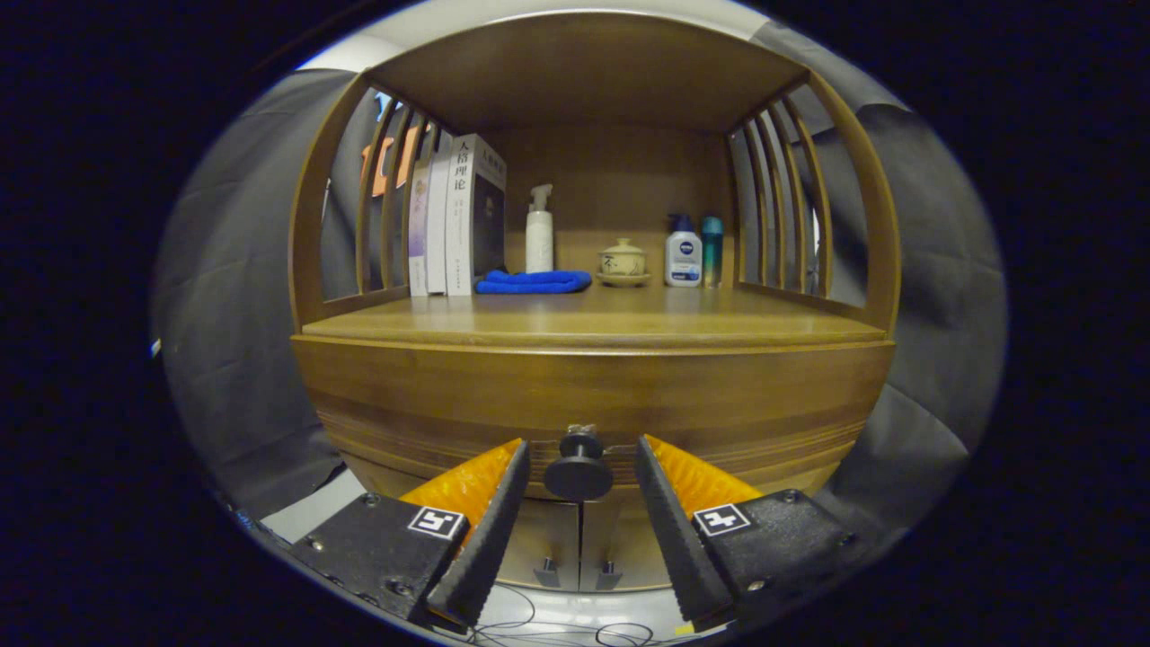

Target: Pull open the drawer, take out the items inside it, and place them on the countertop above the cabinet.

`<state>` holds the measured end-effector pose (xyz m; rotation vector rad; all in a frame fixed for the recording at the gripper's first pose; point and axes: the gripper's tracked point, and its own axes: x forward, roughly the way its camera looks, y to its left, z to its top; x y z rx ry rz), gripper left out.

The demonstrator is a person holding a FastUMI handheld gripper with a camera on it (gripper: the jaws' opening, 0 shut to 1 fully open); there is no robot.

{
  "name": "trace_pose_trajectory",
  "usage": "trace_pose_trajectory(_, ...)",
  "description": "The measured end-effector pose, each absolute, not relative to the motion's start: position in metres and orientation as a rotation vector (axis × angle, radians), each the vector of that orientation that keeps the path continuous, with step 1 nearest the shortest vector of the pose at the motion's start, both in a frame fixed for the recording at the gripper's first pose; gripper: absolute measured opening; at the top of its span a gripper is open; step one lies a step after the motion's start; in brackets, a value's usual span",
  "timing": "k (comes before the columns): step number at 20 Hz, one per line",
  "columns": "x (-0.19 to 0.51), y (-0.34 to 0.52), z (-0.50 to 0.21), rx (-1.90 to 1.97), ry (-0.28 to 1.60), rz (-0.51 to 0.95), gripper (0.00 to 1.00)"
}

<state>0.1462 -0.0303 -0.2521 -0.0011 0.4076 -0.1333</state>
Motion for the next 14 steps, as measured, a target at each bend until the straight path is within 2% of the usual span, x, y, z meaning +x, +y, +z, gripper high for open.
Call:
trace_pose_trajectory(2,0.149,-0.034,-0.255,-0.016,0.408,-0.159,0.73)
trace_pose_trajectory(5,0.155,-0.033,-0.264,-0.021,0.440,-0.173,0.56)
trace_pose_trajectory(14,0.152,-0.035,-0.266,0.038,0.465,-0.193,0.38)
